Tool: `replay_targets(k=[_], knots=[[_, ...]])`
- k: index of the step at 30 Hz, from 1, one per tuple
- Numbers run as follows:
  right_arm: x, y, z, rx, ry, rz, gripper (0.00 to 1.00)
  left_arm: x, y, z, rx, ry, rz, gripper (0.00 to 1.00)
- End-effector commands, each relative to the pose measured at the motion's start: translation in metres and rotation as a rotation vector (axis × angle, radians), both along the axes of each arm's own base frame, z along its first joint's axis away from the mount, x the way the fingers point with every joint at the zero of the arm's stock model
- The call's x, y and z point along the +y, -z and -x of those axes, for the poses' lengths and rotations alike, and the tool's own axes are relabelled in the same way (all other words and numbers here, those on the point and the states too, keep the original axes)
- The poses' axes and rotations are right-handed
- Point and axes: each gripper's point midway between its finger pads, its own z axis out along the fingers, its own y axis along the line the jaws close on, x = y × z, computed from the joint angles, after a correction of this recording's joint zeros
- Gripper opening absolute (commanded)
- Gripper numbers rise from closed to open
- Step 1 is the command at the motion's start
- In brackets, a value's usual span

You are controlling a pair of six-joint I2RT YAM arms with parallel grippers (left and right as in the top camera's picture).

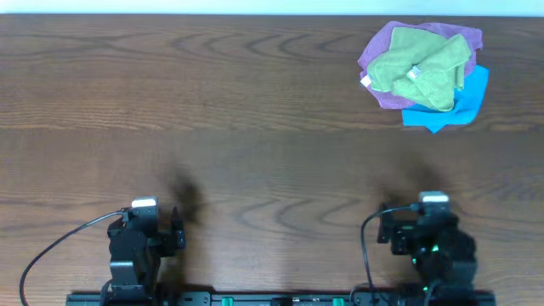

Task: Fold the cloth
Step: 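Reach the right gripper to the cloth pile and grasp the green towel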

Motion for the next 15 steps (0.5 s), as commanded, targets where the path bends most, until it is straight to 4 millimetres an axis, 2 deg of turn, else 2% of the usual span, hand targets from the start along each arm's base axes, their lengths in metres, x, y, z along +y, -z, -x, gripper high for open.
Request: replay_targets(k=[1, 4, 9, 12, 15], knots=[[-0.012, -0.040, -0.009, 0.013, 0.089, -0.030, 0.99, 0.002, 0.003, 0.000, 0.006, -0.003, -0.015, 0.95], [-0.019, -0.068, -0.024, 0.077, 0.121, -0.039, 0.99, 0.002, 0.003, 0.000, 0.006, -0.003, -0.015, 0.95], [-0.026, -0.108, -0.069, 0.164, 0.154, -0.056, 0.99, 0.002, 0.004, 0.000, 0.006, -0.003, -0.015, 0.95], [-0.033, -0.123, -0.102, 0.214, 0.171, -0.065, 0.99, 0.002, 0.003, 0.000, 0.006, -0.003, -0.015, 0.95], [-0.041, -0.129, -0.136, 0.261, 0.185, -0.067, 0.99, 0.002, 0.004, 0.000, 0.006, -0.003, -0.015, 0.95]])
